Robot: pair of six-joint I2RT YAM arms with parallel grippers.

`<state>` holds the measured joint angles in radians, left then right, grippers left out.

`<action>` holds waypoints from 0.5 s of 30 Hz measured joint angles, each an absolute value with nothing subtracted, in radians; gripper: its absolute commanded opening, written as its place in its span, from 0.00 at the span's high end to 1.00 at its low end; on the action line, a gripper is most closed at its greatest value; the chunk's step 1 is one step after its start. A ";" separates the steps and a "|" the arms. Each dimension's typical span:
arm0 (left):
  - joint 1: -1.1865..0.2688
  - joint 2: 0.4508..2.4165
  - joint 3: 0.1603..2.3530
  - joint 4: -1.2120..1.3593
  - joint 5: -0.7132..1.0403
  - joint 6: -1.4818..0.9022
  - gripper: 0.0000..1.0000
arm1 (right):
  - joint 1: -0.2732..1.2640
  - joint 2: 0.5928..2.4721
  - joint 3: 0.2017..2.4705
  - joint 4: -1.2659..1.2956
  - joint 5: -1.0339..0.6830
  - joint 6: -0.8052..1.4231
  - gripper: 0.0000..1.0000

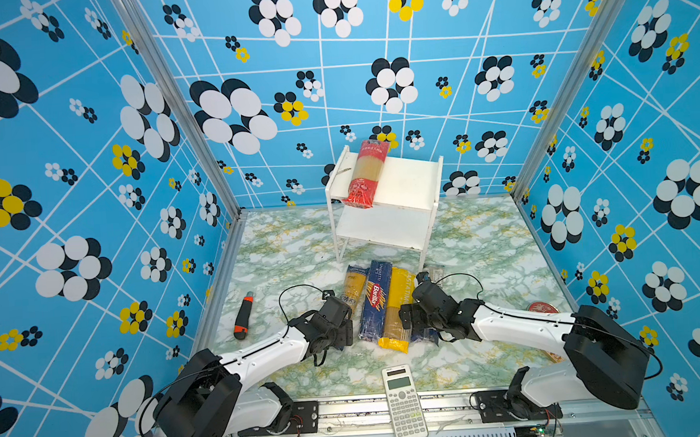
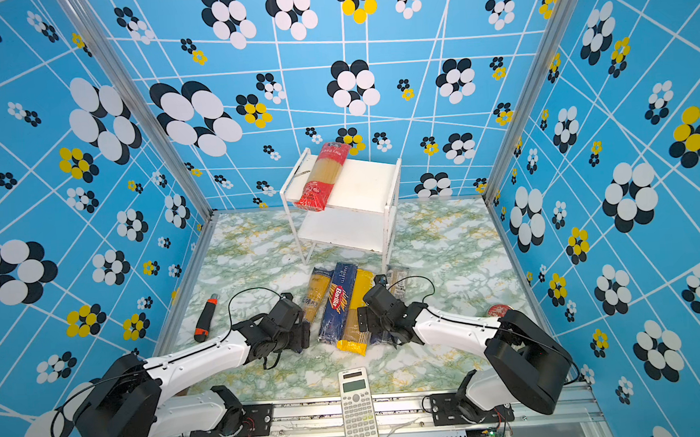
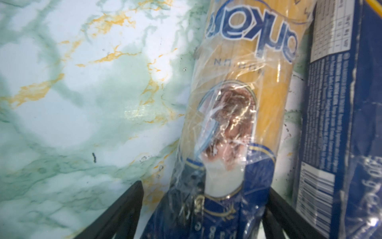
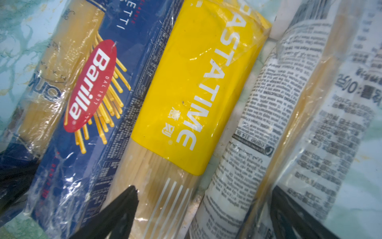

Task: Place and organize the pasta boxes and bags onto the shelf
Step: 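Close the left gripper on the blue-and-yellow spaghetti bag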

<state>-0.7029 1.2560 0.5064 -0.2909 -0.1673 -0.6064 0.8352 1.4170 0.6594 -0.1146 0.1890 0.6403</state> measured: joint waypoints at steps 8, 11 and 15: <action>-0.709 1.282 0.523 -0.292 -0.161 -0.602 0.28 | 0.836 1.417 0.659 -0.115 0.189 0.640 0.01; -0.710 1.287 0.527 -0.291 -0.155 -0.602 0.35 | 0.836 1.417 0.659 -0.115 0.189 0.640 0.01; -0.710 1.287 0.527 -0.287 -0.146 -0.605 0.44 | 0.836 1.417 0.659 -0.115 0.189 0.640 0.01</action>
